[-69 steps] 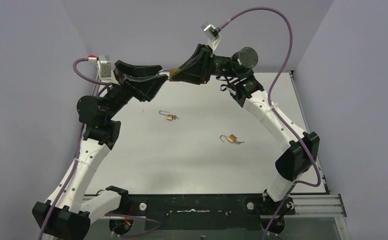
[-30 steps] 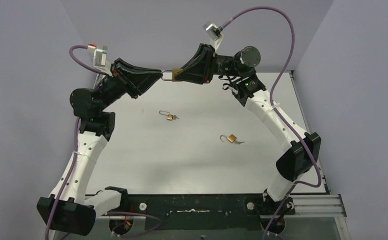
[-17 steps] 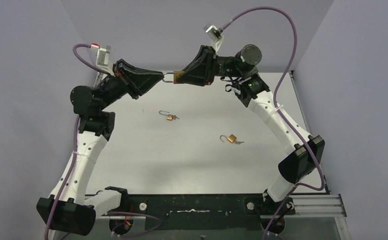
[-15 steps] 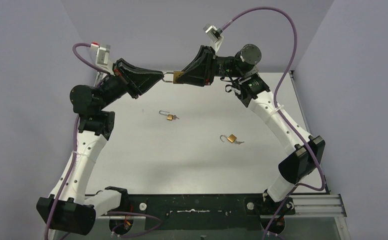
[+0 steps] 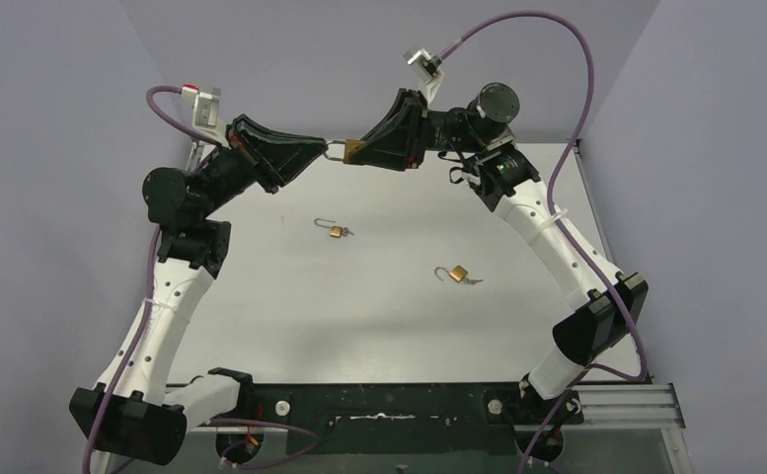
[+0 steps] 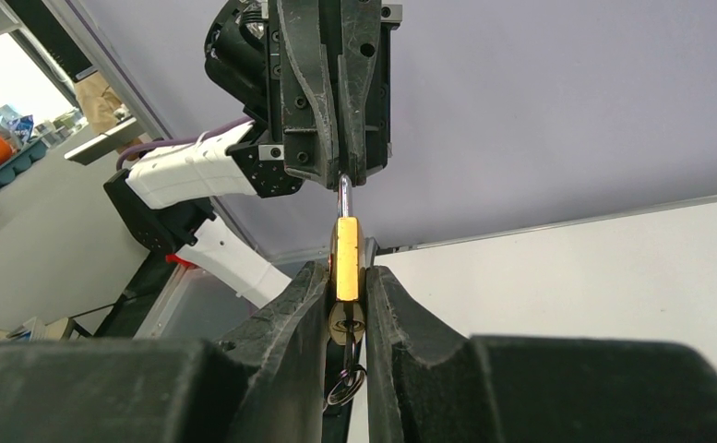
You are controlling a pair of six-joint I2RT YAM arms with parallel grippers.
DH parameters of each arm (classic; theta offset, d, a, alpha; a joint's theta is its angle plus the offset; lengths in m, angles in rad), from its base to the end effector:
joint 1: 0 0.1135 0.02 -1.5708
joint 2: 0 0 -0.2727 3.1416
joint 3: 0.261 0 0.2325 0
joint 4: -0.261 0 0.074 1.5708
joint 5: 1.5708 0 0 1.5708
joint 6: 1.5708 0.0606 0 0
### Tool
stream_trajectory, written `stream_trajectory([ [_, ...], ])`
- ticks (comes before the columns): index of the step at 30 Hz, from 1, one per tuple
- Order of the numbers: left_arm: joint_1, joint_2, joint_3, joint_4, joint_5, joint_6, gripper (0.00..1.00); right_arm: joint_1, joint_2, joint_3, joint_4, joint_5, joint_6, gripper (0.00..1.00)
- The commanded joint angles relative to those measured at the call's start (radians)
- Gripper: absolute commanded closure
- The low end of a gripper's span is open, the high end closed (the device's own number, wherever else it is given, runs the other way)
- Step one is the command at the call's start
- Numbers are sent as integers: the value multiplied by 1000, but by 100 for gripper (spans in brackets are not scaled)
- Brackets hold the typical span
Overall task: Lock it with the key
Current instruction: Lock the lock.
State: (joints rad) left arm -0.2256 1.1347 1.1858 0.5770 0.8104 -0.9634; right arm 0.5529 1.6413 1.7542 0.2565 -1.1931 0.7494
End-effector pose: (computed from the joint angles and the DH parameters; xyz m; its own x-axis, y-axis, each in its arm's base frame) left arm 0.2044 -0.0920 0.5001 -0.2689 -0.5189 -0.8114 0.8844 0.2006 -0.4214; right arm 0.2644 0.2294 0.5052 -0.4095 0.0425 -0.9113 -0.8911 -0.2327 0.3896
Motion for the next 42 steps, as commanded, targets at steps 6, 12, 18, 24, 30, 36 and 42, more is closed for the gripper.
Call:
stream_trajectory([
  [6, -127, -51, -33, -109, -16, 146, 100, 50, -20, 60, -3, 90, -33, 100],
  [12, -187, -33, -49, -101, -52, 157, 100, 70, -8, 70, -4, 109, -40, 100],
  [18, -247, -20, -59, -135, -81, 203, 100, 80, 2, 83, -6, 118, -45, 100],
  [24, -278, -35, -95, -182, -110, 252, 100, 78, 0, 99, -28, 120, -63, 100],
  [30, -290, -81, -149, -247, -139, 305, 100, 67, -3, 112, -35, 130, -66, 100],
  [36, -301, -100, -185, -269, -145, 314, 100, 53, -5, 121, -39, 150, -55, 100],
  [42, -307, -116, -201, -257, -144, 293, 100, 50, -16, 125, -108, 176, -120, 100],
])
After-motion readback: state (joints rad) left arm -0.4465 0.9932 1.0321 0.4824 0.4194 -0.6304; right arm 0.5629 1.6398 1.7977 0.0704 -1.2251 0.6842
